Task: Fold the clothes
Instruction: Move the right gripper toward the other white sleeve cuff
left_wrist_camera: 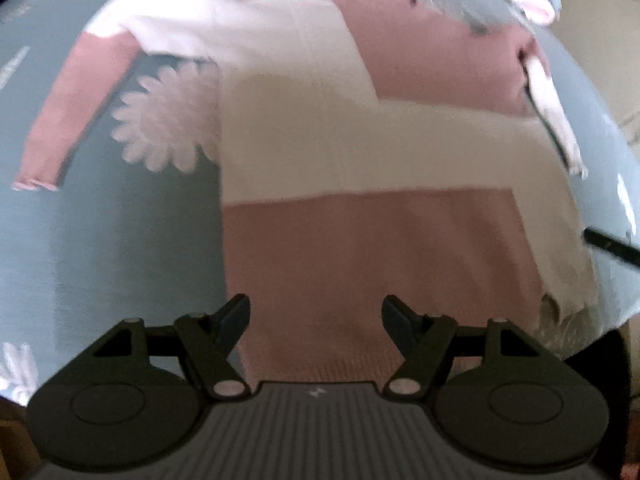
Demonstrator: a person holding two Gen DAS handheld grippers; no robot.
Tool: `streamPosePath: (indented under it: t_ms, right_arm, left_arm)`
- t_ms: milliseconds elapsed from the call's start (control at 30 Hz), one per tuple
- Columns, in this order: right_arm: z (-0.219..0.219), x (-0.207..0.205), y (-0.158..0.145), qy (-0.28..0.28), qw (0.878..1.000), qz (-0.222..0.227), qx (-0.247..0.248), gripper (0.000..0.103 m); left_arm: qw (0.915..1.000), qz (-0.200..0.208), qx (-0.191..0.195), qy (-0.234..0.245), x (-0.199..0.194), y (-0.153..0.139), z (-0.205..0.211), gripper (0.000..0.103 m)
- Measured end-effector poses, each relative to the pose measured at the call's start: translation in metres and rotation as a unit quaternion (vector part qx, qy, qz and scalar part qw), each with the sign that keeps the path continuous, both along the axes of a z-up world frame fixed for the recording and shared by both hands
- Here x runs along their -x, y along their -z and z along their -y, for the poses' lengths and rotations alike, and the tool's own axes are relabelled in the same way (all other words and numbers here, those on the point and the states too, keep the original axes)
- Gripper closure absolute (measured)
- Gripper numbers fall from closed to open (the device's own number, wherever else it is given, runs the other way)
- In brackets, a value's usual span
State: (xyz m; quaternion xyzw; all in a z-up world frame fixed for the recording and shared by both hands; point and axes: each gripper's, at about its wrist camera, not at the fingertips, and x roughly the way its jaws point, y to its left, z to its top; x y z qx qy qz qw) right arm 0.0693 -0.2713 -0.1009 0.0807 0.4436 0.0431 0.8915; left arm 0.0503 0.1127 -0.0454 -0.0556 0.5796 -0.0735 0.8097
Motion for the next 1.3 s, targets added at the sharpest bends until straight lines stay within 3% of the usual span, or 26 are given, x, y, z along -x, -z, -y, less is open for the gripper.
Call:
streamPosePath:
  t_ms: [200,267,333,467,567,800,967,1167,1300]
  right_arm:
    - [-0.028,0.003,0.031,-0.016,0.999,-0.045,0.005,0.038]
    - [-0.030,0.013,0.030,-0.025,0.999,-0.043,0.012,0.031]
    - [-0.028,0.018,0.025,-0.021,0.999,-0.045,0.007,0.031]
    - [-0.018,0.025,0.011,0.009,0.999,-0.036,-0.027,0.031]
    - [-0.018,0.023,0.001,0.016,0.999,-0.026,-0.019,0.031]
    - [-0.011,0.034,-0.011,0.026,1.000,-0.009,-0.011,0.029]
    - [0.011,0.038,-0.002,0.054,0.998,-0.015,-0.016,0.029]
    - [0.064,0.024,-0.009,0.116,0.990,0.043,-0.069,0.029]
    - [0.092,-0.004,-0.014,0.141,0.984,0.093,-0.059,0.029]
  left_arm:
    - [0.9991,0.030,-0.009,-0.027,0.012,-0.030,-0.017,0.031]
    - [0.9990,0.030,-0.010,-0.032,0.012,-0.032,-0.022,0.031]
    - [0.9990,0.027,-0.009,-0.034,0.012,-0.031,-0.022,0.031]
    - [0.9996,0.014,0.019,-0.018,0.011,-0.018,-0.008,0.031]
    - [0.9991,-0.004,0.042,0.011,0.007,0.000,0.014,0.031]
    - [0.9976,-0.054,0.037,0.022,-0.001,0.046,0.036,0.031]
    - [0.9978,-0.037,0.044,0.032,-0.001,0.043,0.031,0.027]
    - [0.9987,-0.004,0.048,0.017,-0.020,0.030,0.023,0.027]
    - [0.9985,0.008,0.054,0.005,-0.043,0.027,0.028,0.027]
